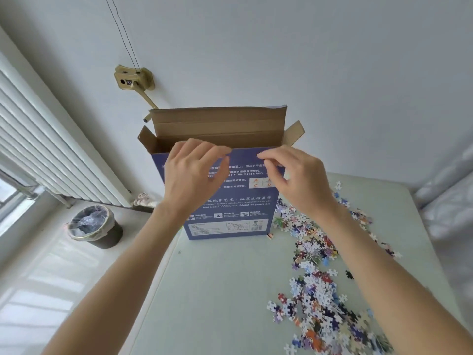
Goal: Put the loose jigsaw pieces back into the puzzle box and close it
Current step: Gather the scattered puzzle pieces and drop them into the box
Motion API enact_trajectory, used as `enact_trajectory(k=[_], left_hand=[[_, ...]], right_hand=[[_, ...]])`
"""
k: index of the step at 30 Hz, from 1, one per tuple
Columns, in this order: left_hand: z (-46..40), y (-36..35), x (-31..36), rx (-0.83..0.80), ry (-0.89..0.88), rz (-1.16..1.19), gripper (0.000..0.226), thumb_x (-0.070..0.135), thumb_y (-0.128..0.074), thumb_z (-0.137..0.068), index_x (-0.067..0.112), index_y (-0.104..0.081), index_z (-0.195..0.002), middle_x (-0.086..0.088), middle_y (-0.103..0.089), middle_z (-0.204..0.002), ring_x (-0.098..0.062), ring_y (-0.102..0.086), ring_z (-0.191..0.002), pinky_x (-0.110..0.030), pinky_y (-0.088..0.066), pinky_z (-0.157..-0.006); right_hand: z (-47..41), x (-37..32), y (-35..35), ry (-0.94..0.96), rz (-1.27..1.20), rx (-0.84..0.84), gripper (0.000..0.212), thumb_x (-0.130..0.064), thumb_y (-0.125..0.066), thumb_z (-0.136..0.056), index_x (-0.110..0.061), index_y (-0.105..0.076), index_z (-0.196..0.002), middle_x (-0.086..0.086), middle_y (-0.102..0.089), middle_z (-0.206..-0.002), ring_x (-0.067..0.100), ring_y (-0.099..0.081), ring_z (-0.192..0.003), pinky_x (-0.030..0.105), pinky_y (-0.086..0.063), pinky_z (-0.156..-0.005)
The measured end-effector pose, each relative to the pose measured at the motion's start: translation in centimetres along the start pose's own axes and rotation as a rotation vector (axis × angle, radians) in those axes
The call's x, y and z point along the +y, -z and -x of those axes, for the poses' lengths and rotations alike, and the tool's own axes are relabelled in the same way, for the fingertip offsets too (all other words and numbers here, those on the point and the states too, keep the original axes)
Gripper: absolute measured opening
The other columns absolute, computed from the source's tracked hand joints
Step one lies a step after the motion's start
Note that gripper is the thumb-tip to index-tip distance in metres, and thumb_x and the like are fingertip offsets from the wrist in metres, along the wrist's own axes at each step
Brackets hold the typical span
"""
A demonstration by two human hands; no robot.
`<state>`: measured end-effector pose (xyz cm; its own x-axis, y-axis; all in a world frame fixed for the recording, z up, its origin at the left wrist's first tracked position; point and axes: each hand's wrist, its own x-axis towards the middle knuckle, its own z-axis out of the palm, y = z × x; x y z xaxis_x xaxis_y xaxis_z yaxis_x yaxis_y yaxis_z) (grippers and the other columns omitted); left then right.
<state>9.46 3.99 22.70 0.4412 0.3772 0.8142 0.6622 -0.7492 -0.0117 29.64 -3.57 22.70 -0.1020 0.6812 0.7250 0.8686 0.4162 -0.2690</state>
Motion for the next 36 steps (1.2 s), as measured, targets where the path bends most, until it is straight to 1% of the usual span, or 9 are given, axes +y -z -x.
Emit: enact_trajectory(k=[3, 5, 7, 12, 16, 21, 25, 28, 36], left_hand=[[2.9, -2.4, 4.4, -0.004, -0.034, 0.165, 0.014, 0.018, -0.058, -0.087, 0.018, -0.072, -0.087, 0.007, -0.068, -0.077, -0.016, -0.060, -0.072, -0.028, -0.043, -0.066], [5.5, -4.5, 7.2, -0.109, -0.007, 0.287, 0.012, 0.017, -0.060, -0.085, 0.018, -0.071, -0.089, 0.006, -0.069, -0.079, -0.015, -0.061, -0.072, -0.026, -0.044, -0.064], [8.1, -7.3, 10.1, -0.289, 0.031, 0.398, 0.014, 0.017, -0.059, -0.085, 0.019, -0.071, -0.093, 0.006, -0.070, -0.081, -0.014, -0.062, -0.074, -0.027, -0.049, -0.064], [12.1, -13.4, 15.1, -0.891, 0.173, 0.518, 0.031, 0.026, -0.055, -0.090, 0.029, -0.059, -0.120, 0.007, -0.067, -0.108, -0.016, -0.060, -0.101, -0.037, -0.054, -0.081], [14.2, -18.1, 19.0, -1.218, 0.276, 0.405, 0.058, 0.042, -0.055, -0.089, 0.039, -0.030, -0.141, 0.000, -0.041, -0.142, -0.022, -0.040, -0.127, -0.041, -0.044, -0.096], [16.8, -22.1, 21.5, -1.371, 0.478, 0.265, 0.091, 0.051, -0.068, -0.076, 0.029, -0.014, -0.146, -0.008, -0.014, -0.152, -0.030, -0.021, -0.136, -0.047, -0.043, -0.097], [18.1, -22.8, 22.0, -1.388, 0.404, 0.205, 0.096, 0.063, -0.064, -0.073, 0.026, -0.015, -0.147, -0.007, -0.015, -0.151, -0.029, -0.018, -0.136, -0.048, -0.032, -0.107], [18.7, -22.1, 22.9, -1.426, 0.309, 0.264, 0.098, 0.072, -0.059, -0.068, 0.029, -0.019, -0.146, -0.005, -0.017, -0.148, -0.026, -0.020, -0.135, -0.046, -0.031, -0.107], [20.8, -18.3, 24.6, -1.497, 0.167, 0.310, 0.114, 0.064, -0.078, -0.052, 0.029, -0.019, -0.144, -0.004, -0.025, -0.139, -0.023, -0.025, -0.126, -0.039, -0.038, -0.103]], right_hand=[[7.1, 1.8, 0.4, -0.139, 0.042, -0.056, 0.015, -0.011, -0.058, -0.088, -0.011, -0.069, -0.098, -0.002, -0.072, -0.087, 0.004, -0.061, -0.066, 0.012, -0.045, -0.056], [12.2, 3.4, 0.1, -0.291, 0.081, -0.197, 0.015, -0.009, -0.061, -0.087, -0.012, -0.069, -0.100, -0.002, -0.072, -0.089, -0.009, -0.049, -0.058, 0.001, -0.032, -0.055], [17.6, 5.5, 0.3, -0.474, 0.088, -0.362, 0.018, -0.010, -0.059, -0.088, -0.014, -0.067, -0.103, -0.002, -0.071, -0.093, -0.009, -0.047, -0.061, 0.001, -0.031, -0.057], [26.7, 9.5, 2.2, -0.778, 0.138, -0.593, 0.025, -0.015, -0.053, -0.091, -0.018, -0.060, -0.115, -0.005, -0.062, -0.111, 0.002, -0.056, -0.082, 0.019, -0.050, -0.073], [30.6, 12.6, 4.1, -0.860, 0.158, -0.683, 0.030, -0.014, -0.054, -0.091, -0.017, -0.057, -0.120, 0.000, -0.056, -0.125, 0.014, -0.052, -0.111, 0.023, -0.037, -0.096], [34.7, 17.9, 4.5, -1.113, 0.287, -0.699, 0.061, -0.031, -0.063, -0.085, -0.024, -0.037, -0.139, 0.013, -0.032, -0.147, 0.033, -0.031, -0.134, 0.049, -0.026, -0.112], [36.2, 20.5, 3.5, -1.298, 0.271, -0.796, 0.077, -0.053, -0.057, -0.084, -0.034, -0.016, -0.146, 0.014, -0.011, -0.154, 0.041, -0.013, -0.140, 0.060, -0.016, -0.111], [35.8, 19.4, 2.3, -1.242, 0.234, -0.852, 0.073, -0.060, -0.050, -0.085, -0.038, -0.015, -0.145, 0.009, 0.000, -0.156, 0.042, -0.002, -0.141, 0.061, -0.005, -0.110], [35.5, 10.2, 0.1, -0.830, 0.114, -1.039, 0.107, -0.075, -0.062, -0.061, -0.038, -0.008, -0.145, 0.009, -0.011, -0.153, 0.032, -0.017, -0.138, 0.050, -0.021, -0.112]])
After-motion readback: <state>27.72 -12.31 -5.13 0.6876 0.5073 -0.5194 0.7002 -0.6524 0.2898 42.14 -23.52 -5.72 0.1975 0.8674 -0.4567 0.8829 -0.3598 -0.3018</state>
